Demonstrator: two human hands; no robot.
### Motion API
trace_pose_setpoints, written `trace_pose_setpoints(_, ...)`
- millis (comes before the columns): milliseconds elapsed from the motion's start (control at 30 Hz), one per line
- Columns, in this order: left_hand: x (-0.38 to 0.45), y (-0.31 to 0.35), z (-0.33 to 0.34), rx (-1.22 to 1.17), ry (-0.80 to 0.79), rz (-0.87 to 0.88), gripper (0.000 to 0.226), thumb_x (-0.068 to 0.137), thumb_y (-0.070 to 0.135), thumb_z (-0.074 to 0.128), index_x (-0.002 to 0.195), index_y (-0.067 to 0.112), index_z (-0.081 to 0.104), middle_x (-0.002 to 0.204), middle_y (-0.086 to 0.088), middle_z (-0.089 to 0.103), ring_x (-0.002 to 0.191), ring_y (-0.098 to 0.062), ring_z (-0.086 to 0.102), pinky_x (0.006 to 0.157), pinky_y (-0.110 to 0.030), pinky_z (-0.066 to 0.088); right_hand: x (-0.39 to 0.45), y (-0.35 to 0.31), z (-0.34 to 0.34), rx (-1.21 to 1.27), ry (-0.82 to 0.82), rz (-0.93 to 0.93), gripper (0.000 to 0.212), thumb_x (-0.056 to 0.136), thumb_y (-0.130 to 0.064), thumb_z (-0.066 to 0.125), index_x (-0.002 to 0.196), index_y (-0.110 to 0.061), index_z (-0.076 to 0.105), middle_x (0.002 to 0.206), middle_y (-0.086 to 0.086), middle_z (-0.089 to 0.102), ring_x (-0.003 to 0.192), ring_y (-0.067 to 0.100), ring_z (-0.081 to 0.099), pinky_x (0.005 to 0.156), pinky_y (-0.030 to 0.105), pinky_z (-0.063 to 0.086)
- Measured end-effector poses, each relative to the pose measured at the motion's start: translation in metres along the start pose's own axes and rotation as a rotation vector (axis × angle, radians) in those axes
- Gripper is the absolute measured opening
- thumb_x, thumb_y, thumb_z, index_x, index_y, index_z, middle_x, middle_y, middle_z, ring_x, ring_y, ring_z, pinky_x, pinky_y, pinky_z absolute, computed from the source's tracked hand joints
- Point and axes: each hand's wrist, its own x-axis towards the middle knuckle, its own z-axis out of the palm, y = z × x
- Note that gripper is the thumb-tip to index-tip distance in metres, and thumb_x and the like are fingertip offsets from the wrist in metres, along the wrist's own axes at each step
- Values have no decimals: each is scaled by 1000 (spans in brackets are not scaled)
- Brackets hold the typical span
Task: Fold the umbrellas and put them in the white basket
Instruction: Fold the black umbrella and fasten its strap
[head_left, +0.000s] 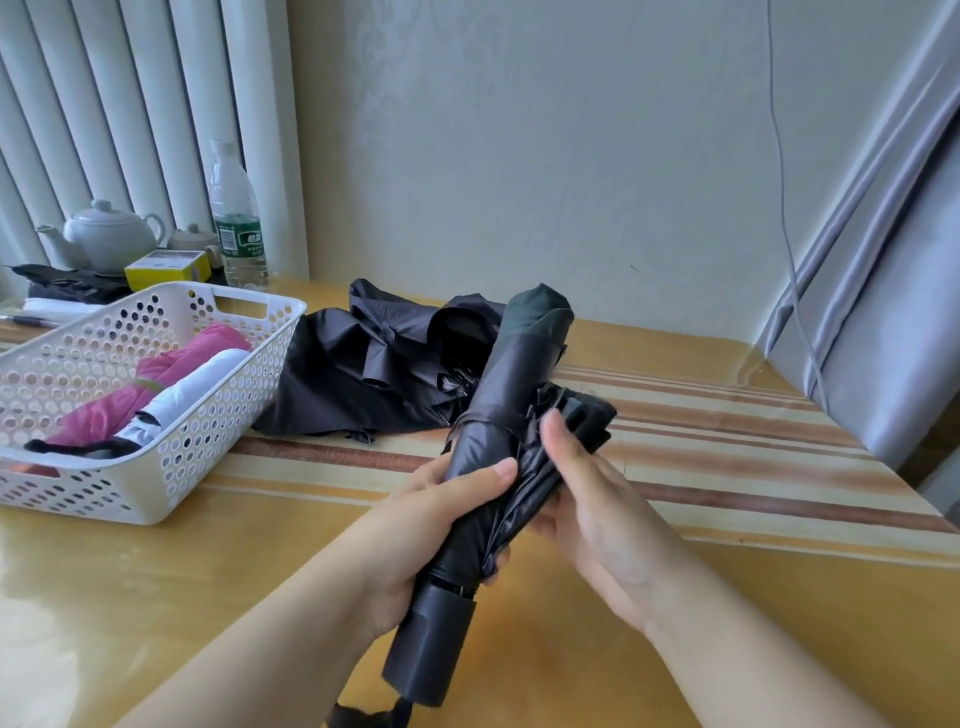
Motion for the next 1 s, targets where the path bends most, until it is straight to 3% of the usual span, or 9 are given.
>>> trace_pose_setpoints(133, 14, 9, 3, 70, 36, 53, 28, 78, 25, 75, 91, 7, 58, 65, -10, 55, 49, -22, 50, 46, -28, 44, 17, -6, 6, -120, 255, -3, 36, 89, -58, 52, 98, -25, 64, 98, -4, 72, 98, 14, 65, 93, 41, 49)
trace_pose_setpoints(267, 31, 7, 1, 245, 161, 101, 23, 85, 19, 70, 100, 6, 58, 61, -7, 57, 50, -20, 52, 48, -27, 45, 26, -9, 14, -237, 324, 53, 39, 96, -54, 40, 104, -18, 54, 106, -2, 61, 100, 14, 58, 93, 40, 47)
trace_pose_setpoints(400, 37, -4, -4, 249, 191, 85, 17, 85, 23, 69, 92, 11, 60, 58, -5, 59, 50, -18, 55, 51, -27, 45, 32, -1, 16, -225, 317, 71, 36, 95, -54, 39, 106, -23, 54, 109, -7, 60, 104, 10, 56, 95, 35, 44)
trace_pose_setpoints(533, 34, 0, -16, 225, 142, 14, 32, 72, 31, 77, 90, 10, 62, 58, -7, 57, 47, -18, 52, 48, -24, 45, 33, -1, 10, -272, 360, 143, 40, 95, -53, 41, 81, -17, 53, 83, -1, 64, 70, 3, 54, 72, 25, 46)
trace_pose_setpoints(600, 34, 0, -19, 257, 126, 12, 40, 63, 30, 88, 89, 11, 64, 58, -6, 58, 47, -18, 51, 48, -25, 45, 33, -6, 8, -423, 349, 88, 42, 97, -49, 40, 71, -17, 44, 57, -9, 51, 50, 0, 47, 48, 14, 36)
trace_pose_setpoints(667, 36, -3, -18, 318, 144, 15, 49, 53, 27, 92, 91, 15, 65, 58, -2, 61, 47, -16, 53, 48, -25, 45, 35, -7, 4, -538, 352, 30, 41, 98, -44, 42, 69, -15, 42, 52, -7, 44, 44, 2, 44, 44, 15, 32)
trace_pose_setpoints(867, 38, -11, -20, 575, 253, 17, 75, 36, 43, 92, 101, 28, 58, 78, 3, 67, 56, -9, 58, 53, -24, 49, 34, -3, 1, -412, 234, 30, 30, 79, -46, 49, 81, -17, 59, 61, -3, 65, 60, 12, 59, 68, 39, 51)
trace_pose_setpoints(933, 37, -9, -21, 602, 296, 53, 55, 52, 35, 91, 95, 23, 59, 67, 4, 62, 50, -10, 54, 50, -23, 45, 32, -2, 0, -362, 164, 9, 34, 70, -49, 51, 75, -17, 61, 73, 1, 68, 71, 16, 64, 79, 45, 52)
trace_pose_setpoints(1000, 35, -5, -23, 571, 320, 80, 30, 68, 29, 82, 86, 19, 61, 59, 0, 60, 49, -15, 52, 52, -28, 45, 30, -4, -2, -251, 77, -49, 26, 74, -33, 48, 81, -15, 67, 83, 6, 70, 84, 21, 66, 87, 45, 54)
